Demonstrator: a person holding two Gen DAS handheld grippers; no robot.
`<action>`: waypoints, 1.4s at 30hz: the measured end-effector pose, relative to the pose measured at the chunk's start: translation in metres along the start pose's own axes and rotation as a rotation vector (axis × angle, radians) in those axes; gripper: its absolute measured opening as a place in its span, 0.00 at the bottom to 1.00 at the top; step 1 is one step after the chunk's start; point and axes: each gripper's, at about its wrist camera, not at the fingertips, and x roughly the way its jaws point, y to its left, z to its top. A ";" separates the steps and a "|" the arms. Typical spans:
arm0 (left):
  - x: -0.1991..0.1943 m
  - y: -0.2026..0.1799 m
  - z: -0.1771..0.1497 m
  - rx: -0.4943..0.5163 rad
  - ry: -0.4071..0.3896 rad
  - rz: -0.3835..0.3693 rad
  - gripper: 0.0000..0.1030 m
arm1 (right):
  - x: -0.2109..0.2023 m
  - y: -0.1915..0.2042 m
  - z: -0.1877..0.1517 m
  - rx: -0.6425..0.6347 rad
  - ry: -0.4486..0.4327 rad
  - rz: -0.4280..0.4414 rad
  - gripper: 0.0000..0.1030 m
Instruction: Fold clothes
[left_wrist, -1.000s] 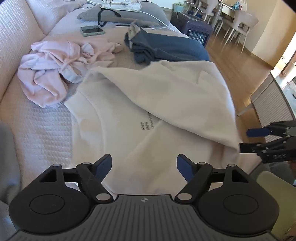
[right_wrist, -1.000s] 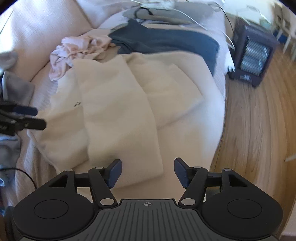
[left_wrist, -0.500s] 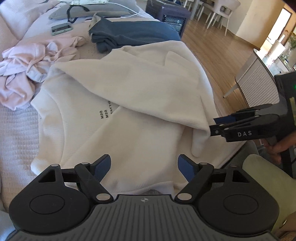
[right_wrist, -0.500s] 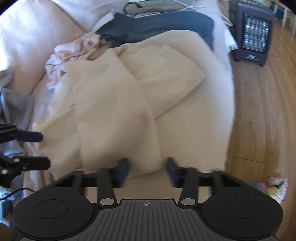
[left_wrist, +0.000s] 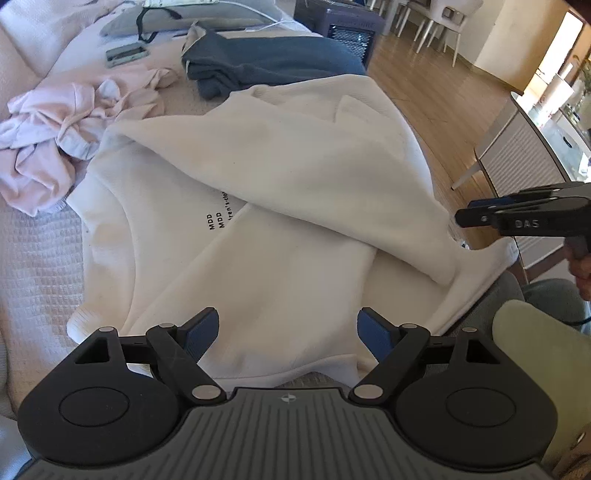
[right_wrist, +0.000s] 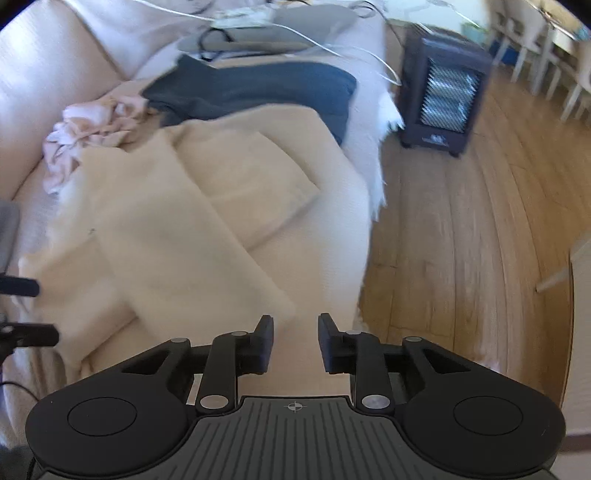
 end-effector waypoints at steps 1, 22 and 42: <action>0.000 0.001 -0.001 -0.003 0.001 0.002 0.80 | 0.000 -0.001 -0.003 0.017 0.003 0.016 0.27; -0.004 -0.012 -0.008 -0.019 -0.006 -0.034 0.81 | -0.027 0.079 -0.029 -0.304 -0.072 0.083 0.44; 0.002 -0.026 0.000 0.033 0.002 -0.053 0.81 | -0.018 0.074 -0.033 -0.262 -0.020 0.085 0.55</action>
